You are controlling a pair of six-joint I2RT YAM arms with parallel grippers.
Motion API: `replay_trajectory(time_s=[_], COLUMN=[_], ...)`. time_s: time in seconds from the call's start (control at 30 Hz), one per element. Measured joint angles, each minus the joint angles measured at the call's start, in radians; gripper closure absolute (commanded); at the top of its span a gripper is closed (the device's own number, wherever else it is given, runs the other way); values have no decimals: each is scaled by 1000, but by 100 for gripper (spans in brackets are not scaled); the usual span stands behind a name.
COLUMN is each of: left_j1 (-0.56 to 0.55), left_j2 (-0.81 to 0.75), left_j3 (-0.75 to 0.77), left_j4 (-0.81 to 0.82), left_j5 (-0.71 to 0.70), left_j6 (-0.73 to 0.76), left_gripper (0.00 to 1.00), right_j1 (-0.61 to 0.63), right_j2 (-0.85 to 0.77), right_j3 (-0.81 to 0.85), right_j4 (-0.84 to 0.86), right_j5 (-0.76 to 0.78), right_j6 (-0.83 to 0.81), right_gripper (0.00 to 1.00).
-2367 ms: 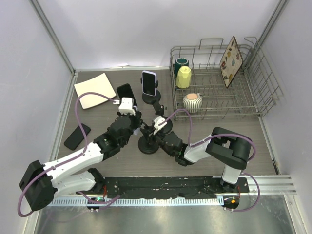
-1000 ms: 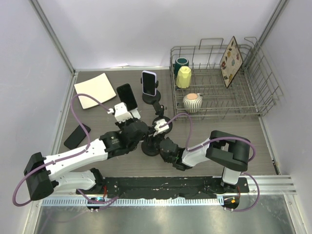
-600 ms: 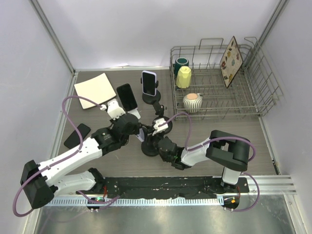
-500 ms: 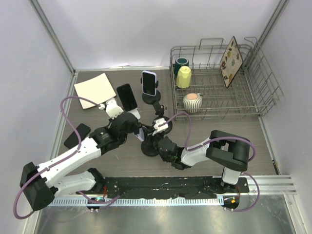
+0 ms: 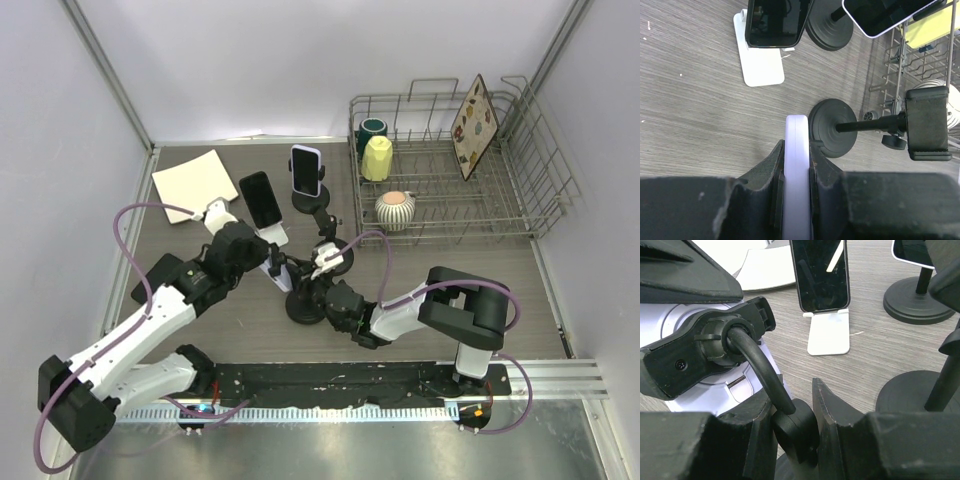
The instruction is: Remove the phone from the phone stand
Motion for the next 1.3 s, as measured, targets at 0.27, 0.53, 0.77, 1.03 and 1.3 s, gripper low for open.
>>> replay_trajectory(time_s=[0.27, 0.53, 0.77, 1.03, 1.3], left_j1=[108, 127, 178, 222, 222], left_j2=[-78, -90, -109, -221, -185], left_j3=[-64, -62, -6, 8, 18], left_j4=[49, 50, -55, -178, -227], left_j5=[182, 252, 271, 166, 89], left_j6=[68, 145, 346, 537, 573], left_gripper=[100, 100, 100, 100, 100], right_j1=[-32, -80, -142, -235, -234], right_j2=[1, -17, -56, -71, -131], right_j3=[-45, -89, -158, -192, -229], right_j4=[77, 118, 132, 116, 65], right_j5=[-151, -318, -309, -241, -245], right_j6=[-25, -25, -13, -40, -67], right_gripper=[99, 99, 99, 99, 99])
